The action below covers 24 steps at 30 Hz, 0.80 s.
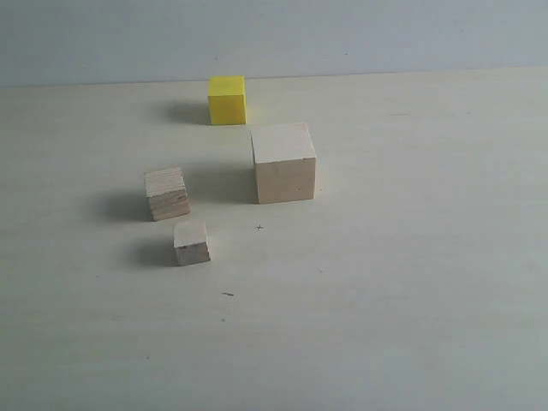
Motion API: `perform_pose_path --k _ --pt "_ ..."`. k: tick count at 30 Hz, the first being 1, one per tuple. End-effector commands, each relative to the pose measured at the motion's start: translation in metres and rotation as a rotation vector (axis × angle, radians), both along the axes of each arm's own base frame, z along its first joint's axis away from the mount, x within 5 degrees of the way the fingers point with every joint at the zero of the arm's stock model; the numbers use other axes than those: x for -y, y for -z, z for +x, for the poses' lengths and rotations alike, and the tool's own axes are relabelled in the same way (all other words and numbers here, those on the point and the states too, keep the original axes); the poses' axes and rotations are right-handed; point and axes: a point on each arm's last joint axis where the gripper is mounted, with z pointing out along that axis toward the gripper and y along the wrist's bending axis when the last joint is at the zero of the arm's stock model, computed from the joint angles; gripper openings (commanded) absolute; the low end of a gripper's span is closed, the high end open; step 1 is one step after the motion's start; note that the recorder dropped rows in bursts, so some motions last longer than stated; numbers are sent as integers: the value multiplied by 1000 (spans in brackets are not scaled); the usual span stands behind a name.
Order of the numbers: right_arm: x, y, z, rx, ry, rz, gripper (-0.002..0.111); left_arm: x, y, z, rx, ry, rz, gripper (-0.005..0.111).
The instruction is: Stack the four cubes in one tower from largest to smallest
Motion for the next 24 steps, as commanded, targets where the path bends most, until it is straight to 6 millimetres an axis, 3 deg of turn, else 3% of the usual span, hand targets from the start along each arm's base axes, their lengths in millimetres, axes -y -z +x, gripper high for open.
perform_pose_path --k 1,3,7,9,12,15,18,24 --pt "5 -14 -2 168 47 47 0 0 0 0 9 -6 -3 0" --pt "5 -15 -3 187 52 47 0 0 0 0 9 -6 -3 0" --pt "13 -40 -13 485 120 103 0 0 0 0 9 -6 -3 0" --pt "13 -51 -16 536 105 165 0 0 0 0 9 -6 -3 0" --pt "5 -68 -9 326 38 100 0 0 0 0 9 -6 -3 0" --pt "4 -101 2 269 28 97 0 0 0 0 9 -6 -3 0" --pt "2 -135 20 160 11 48 0 0 0 0 9 -6 -3 0" --pt "-7 -175 63 -49 -75 22 0 0 0 0 9 -6 -3 0"
